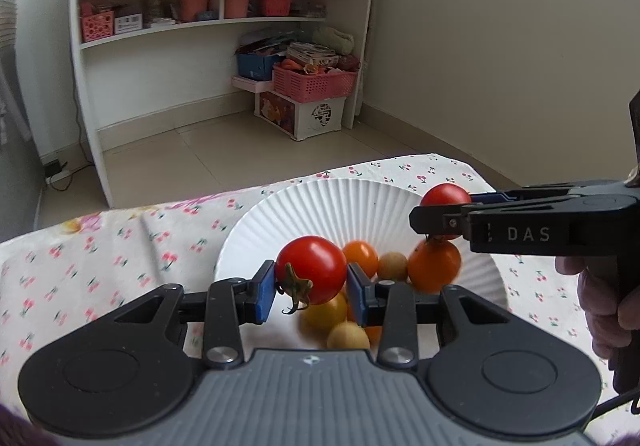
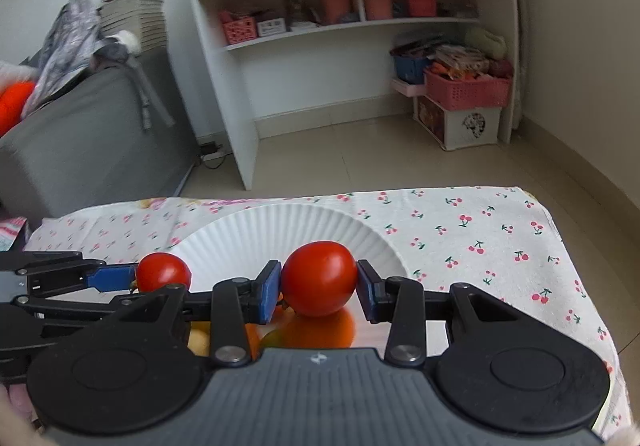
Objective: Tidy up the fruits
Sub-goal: 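Carry both red tomatoes onto the white plate and open both grippers, then withdraw both grippers from the plate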
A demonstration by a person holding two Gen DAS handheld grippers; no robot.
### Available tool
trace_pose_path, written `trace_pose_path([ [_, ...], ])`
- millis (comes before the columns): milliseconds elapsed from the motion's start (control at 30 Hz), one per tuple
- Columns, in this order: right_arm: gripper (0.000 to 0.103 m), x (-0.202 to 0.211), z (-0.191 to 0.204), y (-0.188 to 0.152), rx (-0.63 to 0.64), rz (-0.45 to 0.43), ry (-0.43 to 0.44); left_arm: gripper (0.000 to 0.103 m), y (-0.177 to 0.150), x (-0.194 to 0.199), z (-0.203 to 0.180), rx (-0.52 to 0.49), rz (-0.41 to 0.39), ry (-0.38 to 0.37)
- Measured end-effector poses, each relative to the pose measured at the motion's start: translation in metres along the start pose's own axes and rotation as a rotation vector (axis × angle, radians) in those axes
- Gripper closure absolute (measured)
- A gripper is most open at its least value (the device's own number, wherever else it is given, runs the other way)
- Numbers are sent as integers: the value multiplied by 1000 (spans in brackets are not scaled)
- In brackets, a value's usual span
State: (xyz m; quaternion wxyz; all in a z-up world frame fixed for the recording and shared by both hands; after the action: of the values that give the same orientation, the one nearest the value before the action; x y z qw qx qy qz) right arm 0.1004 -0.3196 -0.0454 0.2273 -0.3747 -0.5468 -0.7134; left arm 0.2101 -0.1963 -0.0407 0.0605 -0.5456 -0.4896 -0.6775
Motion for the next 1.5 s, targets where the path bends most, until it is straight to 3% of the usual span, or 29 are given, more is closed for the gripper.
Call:
trace_pose_path([
  [367, 66, -22, -4, 10, -35, 61, 26, 77, 17, -36, 8, 38, 55, -37],
  [600, 66, -26, 0, 13, -31, 82, 43, 76, 20, -39, 5, 31, 50, -40],
  [833, 59, -15, -4, 17, -50, 55, 46, 70, 18, -29, 4, 27, 34, -43],
  [1100, 44, 6, -8, 9, -93, 40, 30, 42, 9, 1, 2, 12, 23, -5],
  [1333, 26, 31, -2, -4, -94, 27, -16, 29, -7, 37, -1, 32, 10, 16],
  [1500, 20, 49, 4, -11, -100, 16, -34, 19, -22, 61, -3, 57, 7, 15],
])
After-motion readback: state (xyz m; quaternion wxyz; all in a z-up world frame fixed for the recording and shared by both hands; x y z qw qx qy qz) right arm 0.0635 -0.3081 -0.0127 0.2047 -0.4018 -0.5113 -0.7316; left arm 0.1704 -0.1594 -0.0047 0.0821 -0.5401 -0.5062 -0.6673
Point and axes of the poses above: each gripper's, at about its wrist camera, not at the fingertips, and x roughly against the way its jaws point, z to its left, y to its top, the point moved 3 cm from there along -x, roughly the way its jaws point, and after that the axes turned 15 degrees about z, right-handed, at the moved point
